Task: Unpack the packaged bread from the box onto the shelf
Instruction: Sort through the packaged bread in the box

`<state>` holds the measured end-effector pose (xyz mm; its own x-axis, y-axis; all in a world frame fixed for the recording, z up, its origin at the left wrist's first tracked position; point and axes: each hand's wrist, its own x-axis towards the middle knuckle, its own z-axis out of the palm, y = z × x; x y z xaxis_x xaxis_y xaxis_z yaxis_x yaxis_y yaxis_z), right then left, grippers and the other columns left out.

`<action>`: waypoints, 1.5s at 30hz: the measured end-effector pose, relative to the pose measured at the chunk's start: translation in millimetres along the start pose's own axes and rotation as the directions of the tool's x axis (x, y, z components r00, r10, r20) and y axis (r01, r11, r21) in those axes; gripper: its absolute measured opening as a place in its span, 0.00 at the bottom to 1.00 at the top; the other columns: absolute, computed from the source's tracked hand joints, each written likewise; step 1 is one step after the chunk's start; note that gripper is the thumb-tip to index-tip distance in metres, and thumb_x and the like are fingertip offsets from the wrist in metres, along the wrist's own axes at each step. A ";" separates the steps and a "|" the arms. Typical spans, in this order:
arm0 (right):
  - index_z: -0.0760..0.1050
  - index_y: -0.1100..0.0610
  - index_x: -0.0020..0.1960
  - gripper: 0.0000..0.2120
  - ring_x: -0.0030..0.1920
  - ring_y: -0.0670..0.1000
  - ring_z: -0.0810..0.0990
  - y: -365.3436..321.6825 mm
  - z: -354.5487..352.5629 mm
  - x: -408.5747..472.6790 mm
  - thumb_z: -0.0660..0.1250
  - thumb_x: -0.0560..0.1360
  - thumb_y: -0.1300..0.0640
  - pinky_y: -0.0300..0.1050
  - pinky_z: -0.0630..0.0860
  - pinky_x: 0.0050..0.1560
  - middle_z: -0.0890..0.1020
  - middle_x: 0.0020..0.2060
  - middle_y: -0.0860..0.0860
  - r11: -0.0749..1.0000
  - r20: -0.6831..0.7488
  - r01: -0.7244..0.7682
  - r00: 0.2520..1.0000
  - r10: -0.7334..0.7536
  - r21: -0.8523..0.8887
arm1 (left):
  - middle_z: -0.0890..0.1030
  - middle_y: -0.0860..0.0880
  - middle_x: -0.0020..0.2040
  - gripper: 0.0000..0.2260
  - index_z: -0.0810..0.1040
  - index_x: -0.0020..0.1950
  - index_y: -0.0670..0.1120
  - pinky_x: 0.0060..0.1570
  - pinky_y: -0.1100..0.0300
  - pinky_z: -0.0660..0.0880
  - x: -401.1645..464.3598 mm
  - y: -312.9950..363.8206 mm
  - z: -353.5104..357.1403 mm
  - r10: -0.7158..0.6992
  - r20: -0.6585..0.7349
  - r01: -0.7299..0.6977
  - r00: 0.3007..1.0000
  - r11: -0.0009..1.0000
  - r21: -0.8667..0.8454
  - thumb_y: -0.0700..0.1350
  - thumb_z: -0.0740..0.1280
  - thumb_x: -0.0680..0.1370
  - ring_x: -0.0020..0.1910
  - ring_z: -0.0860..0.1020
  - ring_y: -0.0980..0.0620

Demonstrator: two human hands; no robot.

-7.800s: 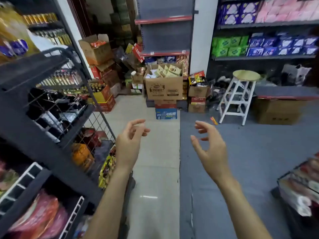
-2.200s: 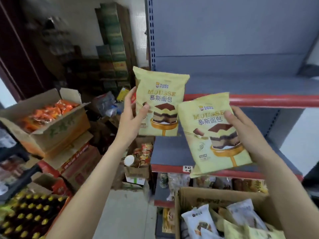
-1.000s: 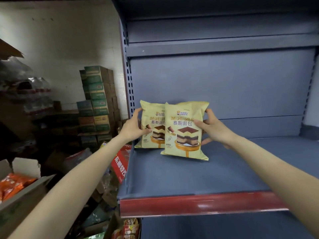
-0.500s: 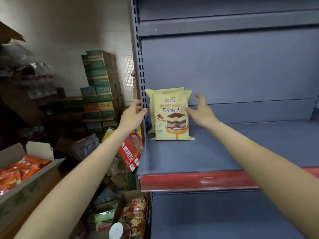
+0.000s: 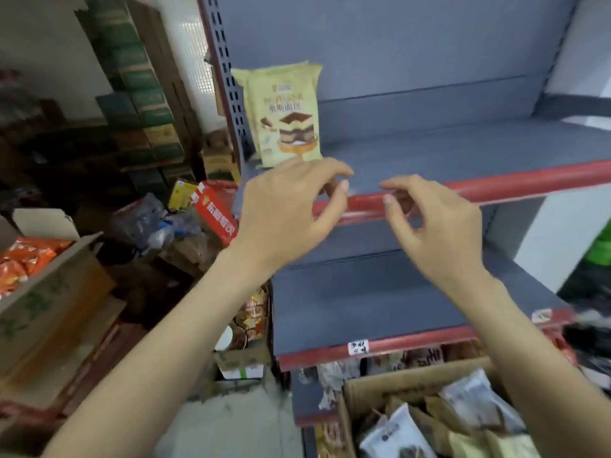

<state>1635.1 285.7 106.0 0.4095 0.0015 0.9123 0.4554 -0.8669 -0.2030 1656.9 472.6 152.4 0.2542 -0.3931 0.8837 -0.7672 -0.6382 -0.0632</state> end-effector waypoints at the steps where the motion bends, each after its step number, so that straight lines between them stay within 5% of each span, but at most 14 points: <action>1: 0.79 0.56 0.51 0.08 0.37 0.50 0.79 3.7 -9.9 -22.8 0.62 0.77 0.57 0.47 0.76 0.35 0.81 0.36 0.48 1.000 0.022 -0.009 1.000 0.010 -0.013 | 0.82 0.55 0.38 0.09 0.82 0.49 0.48 0.36 0.56 0.75 -15.8 16.2 5.7 -0.029 0.030 0.031 0.999 0.998 -0.046 0.47 0.63 0.77 0.38 0.80 0.53; 5: 0.79 0.54 0.51 0.08 0.38 0.49 0.81 35.9 -46.9 -121.3 0.63 0.75 0.55 0.47 0.78 0.37 0.82 0.39 0.48 0.978 0.377 -0.206 0.906 0.193 -0.006 | 0.80 0.60 0.38 0.09 0.80 0.51 0.52 0.37 0.61 0.75 -89.6 81.1 36.9 -0.266 0.369 0.335 0.890 0.933 -0.134 0.51 0.62 0.77 0.38 0.76 0.63; 7: 0.79 0.53 0.50 0.09 0.38 0.51 0.82 59.7 -64.4 -171.4 0.62 0.74 0.53 0.48 0.79 0.39 0.83 0.39 0.49 0.938 0.556 -0.346 0.773 0.306 -0.036 | 0.80 0.61 0.42 0.09 0.79 0.54 0.55 0.42 0.60 0.76 -128.7 111.5 56.8 -0.360 0.630 0.524 0.688 0.848 -0.087 0.51 0.62 0.77 0.42 0.76 0.63; 10: 0.80 0.53 0.50 0.07 0.37 0.54 0.81 93.1 -91.6 -243.4 0.64 0.76 0.55 0.51 0.79 0.36 0.84 0.37 0.52 0.892 0.714 -0.435 0.586 0.383 -0.122 | 0.80 0.60 0.49 0.10 0.77 0.57 0.56 0.47 0.56 0.77 -188.1 151.6 89.5 -0.377 0.837 0.604 0.397 0.794 0.072 0.49 0.63 0.77 0.48 0.79 0.57; 15: 0.80 0.58 0.52 0.07 0.37 0.57 0.81 145.0 -128.9 -358.0 0.65 0.77 0.60 0.50 0.77 0.34 0.83 0.39 0.56 0.827 0.809 -0.491 0.345 0.475 -0.276 | 0.80 0.56 0.57 0.12 0.75 0.62 0.54 0.47 0.59 0.73 -281.3 213.3 136.8 -0.470 0.882 0.740 0.046 0.609 0.285 0.49 0.63 0.78 0.56 0.78 0.53; 19: 0.79 0.58 0.53 0.08 0.43 0.61 0.78 180.3 -150.7 -420.1 0.64 0.76 0.63 0.44 0.67 0.33 0.81 0.43 0.58 0.743 0.757 -0.495 0.230 0.611 -0.450 | 0.80 0.50 0.57 0.14 0.75 0.61 0.48 0.56 0.54 0.75 -340.4 258.2 168.9 -0.534 0.823 0.902 -0.192 0.234 0.362 0.47 0.68 0.76 0.54 0.79 0.50; 21: 0.77 0.58 0.57 0.10 0.51 0.64 0.76 195.4 -156.1 -434.1 0.65 0.76 0.60 0.51 0.72 0.39 0.79 0.50 0.60 0.648 0.679 -0.513 0.160 0.717 -0.563 | 0.80 0.48 0.57 0.17 0.74 0.63 0.46 0.57 0.52 0.74 -352.3 274.9 186.2 -0.546 0.789 0.919 -0.282 0.083 0.386 0.48 0.69 0.76 0.55 0.79 0.48; 23: 0.73 0.59 0.63 0.16 0.57 0.65 0.73 211.3 -157.8 -443.9 0.66 0.76 0.59 0.57 0.73 0.51 0.75 0.59 0.62 0.613 0.633 -0.464 0.135 0.762 -0.639 | 0.78 0.47 0.60 0.22 0.71 0.67 0.45 0.57 0.53 0.73 -355.8 288.6 208.5 -0.550 0.770 0.912 -0.322 0.037 0.408 0.50 0.69 0.76 0.57 0.77 0.48; 27: 0.71 0.62 0.65 0.20 0.57 0.66 0.72 253.0 -143.1 -446.2 0.68 0.74 0.60 0.59 0.70 0.58 0.75 0.58 0.63 0.803 0.777 -0.312 0.236 0.584 -0.509 | 0.71 0.45 0.68 0.31 0.62 0.73 0.46 0.61 0.50 0.70 -363.6 308.8 260.7 -0.510 0.774 0.899 -0.375 0.003 0.437 0.53 0.70 0.74 0.65 0.71 0.44; 30: 0.65 0.60 0.69 0.28 0.65 0.63 0.67 291.2 -120.6 -437.2 0.69 0.73 0.55 0.56 0.66 0.65 0.70 0.65 0.61 0.831 0.837 -0.252 0.117 0.534 -0.496 | 0.73 0.47 0.63 0.34 0.59 0.74 0.46 0.60 0.50 0.71 -371.6 318.8 290.0 -0.516 0.732 0.879 -0.445 -0.098 0.466 0.51 0.72 0.73 0.64 0.72 0.45; 33: 0.56 0.60 0.73 0.40 0.67 0.62 0.65 311.5 -106.3 -442.3 0.71 0.71 0.45 0.55 0.64 0.67 0.68 0.67 0.62 0.755 0.784 -0.242 -0.042 0.620 -0.610 | 0.73 0.54 0.46 0.34 0.59 0.73 0.46 0.48 0.58 0.71 -377.2 331.1 304.4 -0.547 0.702 0.867 -0.457 -0.099 0.488 0.47 0.72 0.73 0.49 0.75 0.52; 38: 0.44 0.63 0.76 0.51 0.64 0.61 0.72 299.1 -96.9 -455.6 0.73 0.69 0.46 0.52 0.68 0.62 0.71 0.65 0.62 0.629 0.693 -0.352 -0.083 0.717 -0.693 | 0.76 0.45 0.60 0.35 0.57 0.74 0.46 0.50 0.57 0.70 -379.6 338.2 310.7 -0.544 0.736 0.868 -0.403 0.029 0.496 0.46 0.72 0.73 0.59 0.75 0.44; 41: 0.45 0.65 0.75 0.52 0.64 0.60 0.72 296.1 -97.4 -460.7 0.73 0.69 0.43 0.51 0.66 0.64 0.74 0.63 0.62 0.553 0.619 -0.389 -0.062 0.783 -0.737 | 0.75 0.47 0.64 0.32 0.60 0.73 0.46 0.53 0.59 0.67 -379.5 332.5 305.7 -0.517 0.753 0.868 -0.407 0.038 0.495 0.48 0.71 0.74 0.63 0.73 0.45; 45: 0.61 0.64 0.70 0.43 0.64 0.62 0.66 285.5 -98.5 -467.0 0.69 0.68 0.36 0.54 0.61 0.64 0.73 0.62 0.61 0.541 0.596 -0.350 -0.064 0.801 -0.765 | 0.75 0.46 0.63 0.28 0.64 0.69 0.46 0.59 0.51 0.71 -383.7 319.7 288.0 -0.544 0.756 0.881 -0.364 0.062 0.468 0.51 0.71 0.73 0.62 0.74 0.46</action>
<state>1496.0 -11.6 -342.9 0.8094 -0.3972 -0.4326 -0.5015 -0.8508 -0.1572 1483.7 228.7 -340.5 0.7703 -0.0102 -0.6377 0.4524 -0.6960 0.5577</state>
